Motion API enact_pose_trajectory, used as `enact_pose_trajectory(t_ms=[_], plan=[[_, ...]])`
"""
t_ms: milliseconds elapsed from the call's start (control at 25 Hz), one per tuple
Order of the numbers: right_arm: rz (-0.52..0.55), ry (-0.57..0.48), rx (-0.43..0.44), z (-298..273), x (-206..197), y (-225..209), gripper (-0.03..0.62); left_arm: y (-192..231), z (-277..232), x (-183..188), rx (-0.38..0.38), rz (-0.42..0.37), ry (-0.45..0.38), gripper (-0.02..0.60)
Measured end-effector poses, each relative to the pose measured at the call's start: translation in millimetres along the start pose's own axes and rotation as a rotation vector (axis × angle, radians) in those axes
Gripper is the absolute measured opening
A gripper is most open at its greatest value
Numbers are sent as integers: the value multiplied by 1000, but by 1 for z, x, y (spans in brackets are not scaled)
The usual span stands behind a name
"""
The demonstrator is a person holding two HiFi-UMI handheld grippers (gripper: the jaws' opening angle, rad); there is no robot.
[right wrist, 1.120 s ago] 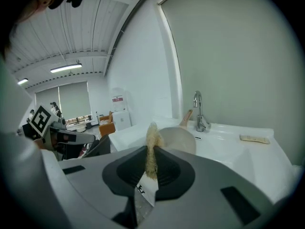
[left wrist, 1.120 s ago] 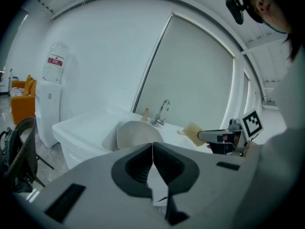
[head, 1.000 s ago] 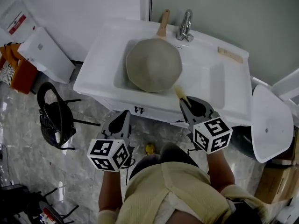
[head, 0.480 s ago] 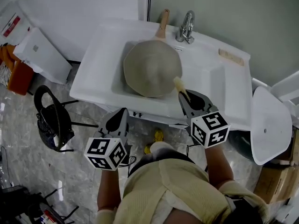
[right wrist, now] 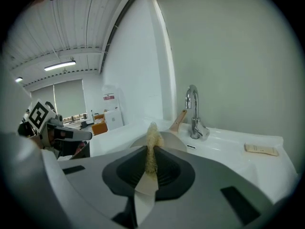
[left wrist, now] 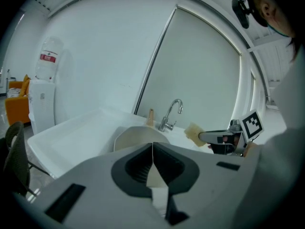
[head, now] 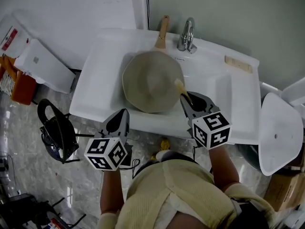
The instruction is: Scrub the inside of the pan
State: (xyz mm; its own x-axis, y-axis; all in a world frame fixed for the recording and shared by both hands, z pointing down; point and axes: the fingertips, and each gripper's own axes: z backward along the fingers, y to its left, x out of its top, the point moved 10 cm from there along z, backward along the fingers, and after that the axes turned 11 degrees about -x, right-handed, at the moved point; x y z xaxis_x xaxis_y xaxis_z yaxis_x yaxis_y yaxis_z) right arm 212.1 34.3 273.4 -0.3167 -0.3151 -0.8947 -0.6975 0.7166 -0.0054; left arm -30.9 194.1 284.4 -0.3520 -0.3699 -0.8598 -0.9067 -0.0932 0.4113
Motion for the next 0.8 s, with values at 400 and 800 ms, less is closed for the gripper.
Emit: enact_pose_trajectory(t_ms=[400,800], plan=[[-23,23,30,-28,-2,-25,54,6,-41,14,20,-14,36,60],[-70,52,-9,-50,1,-20,54,39,-62,22,38,-54,111,60]])
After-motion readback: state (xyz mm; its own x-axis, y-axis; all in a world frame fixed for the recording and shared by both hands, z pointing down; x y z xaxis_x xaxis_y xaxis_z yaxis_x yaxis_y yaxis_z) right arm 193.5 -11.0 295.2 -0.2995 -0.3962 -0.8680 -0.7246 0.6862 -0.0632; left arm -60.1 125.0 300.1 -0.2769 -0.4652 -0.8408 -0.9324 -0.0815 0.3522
